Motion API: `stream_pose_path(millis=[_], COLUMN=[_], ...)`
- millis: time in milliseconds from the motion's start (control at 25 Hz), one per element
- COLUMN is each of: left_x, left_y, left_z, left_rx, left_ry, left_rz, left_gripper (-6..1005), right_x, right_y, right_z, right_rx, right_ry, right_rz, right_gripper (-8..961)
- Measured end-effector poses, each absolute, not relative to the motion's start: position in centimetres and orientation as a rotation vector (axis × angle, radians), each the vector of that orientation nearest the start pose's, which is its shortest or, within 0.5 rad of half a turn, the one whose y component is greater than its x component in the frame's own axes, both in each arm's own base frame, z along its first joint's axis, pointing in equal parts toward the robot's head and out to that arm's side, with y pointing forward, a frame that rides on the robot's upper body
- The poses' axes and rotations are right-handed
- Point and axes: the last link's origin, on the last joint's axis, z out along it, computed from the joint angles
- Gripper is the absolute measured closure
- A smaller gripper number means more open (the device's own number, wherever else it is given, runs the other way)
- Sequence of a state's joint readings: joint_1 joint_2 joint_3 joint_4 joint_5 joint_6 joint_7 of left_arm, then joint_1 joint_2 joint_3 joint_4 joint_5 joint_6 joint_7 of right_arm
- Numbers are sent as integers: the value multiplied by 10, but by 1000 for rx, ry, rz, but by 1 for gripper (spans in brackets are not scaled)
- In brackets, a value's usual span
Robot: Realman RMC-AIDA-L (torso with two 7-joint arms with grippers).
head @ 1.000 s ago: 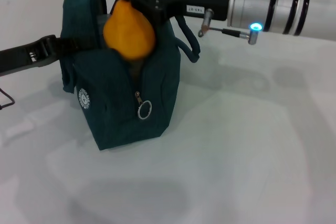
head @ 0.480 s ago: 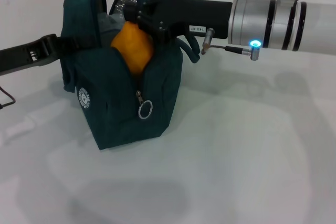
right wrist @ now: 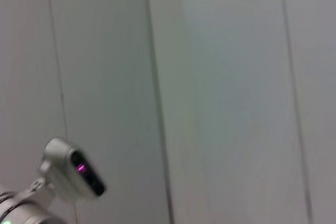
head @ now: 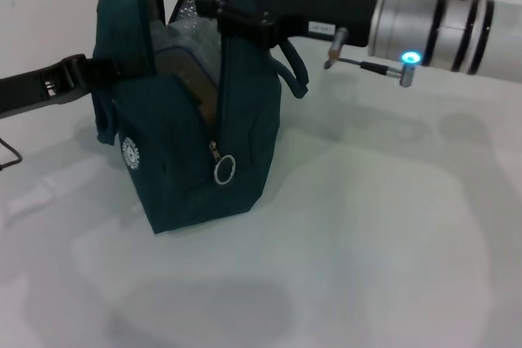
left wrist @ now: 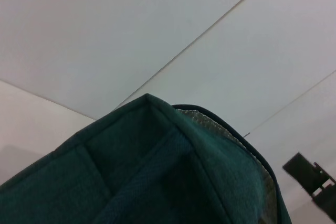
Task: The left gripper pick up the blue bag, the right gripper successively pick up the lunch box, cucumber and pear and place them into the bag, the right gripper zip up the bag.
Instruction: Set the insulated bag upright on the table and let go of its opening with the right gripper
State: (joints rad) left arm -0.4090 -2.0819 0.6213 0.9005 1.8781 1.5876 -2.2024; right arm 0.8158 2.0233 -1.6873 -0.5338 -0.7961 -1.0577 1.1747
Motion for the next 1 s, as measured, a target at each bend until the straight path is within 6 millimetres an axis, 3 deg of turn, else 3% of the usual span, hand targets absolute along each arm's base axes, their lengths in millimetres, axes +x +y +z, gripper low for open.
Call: stream_pose_path(millis=[160,360,520,800,1000], left_x=[-274,-274,-273,-270,-269], left_y=[326,326,327,329,330], left_z=[63,63,63,63,63], left_rx=[-2247,-2246,-2249,-2256,-2261], left_ry=[-1544,-1543,-1541,-1537,-1531], left_rz=[-1002,-1001,-1003,-1006,-1004], left_gripper=[949,949,949,949,948], right_x=[110,149,168,154,136], right_y=[405,409,408,404,401], right_z=[-41,-13,-4,-25,-42], right_rx=[-2557,-2428,-2382,-2462,-2556], right_ry=[317,409,480,557,579], right_rz=[1109,1101,1090,1100,1083], right_gripper=[706,497,311,151,152])
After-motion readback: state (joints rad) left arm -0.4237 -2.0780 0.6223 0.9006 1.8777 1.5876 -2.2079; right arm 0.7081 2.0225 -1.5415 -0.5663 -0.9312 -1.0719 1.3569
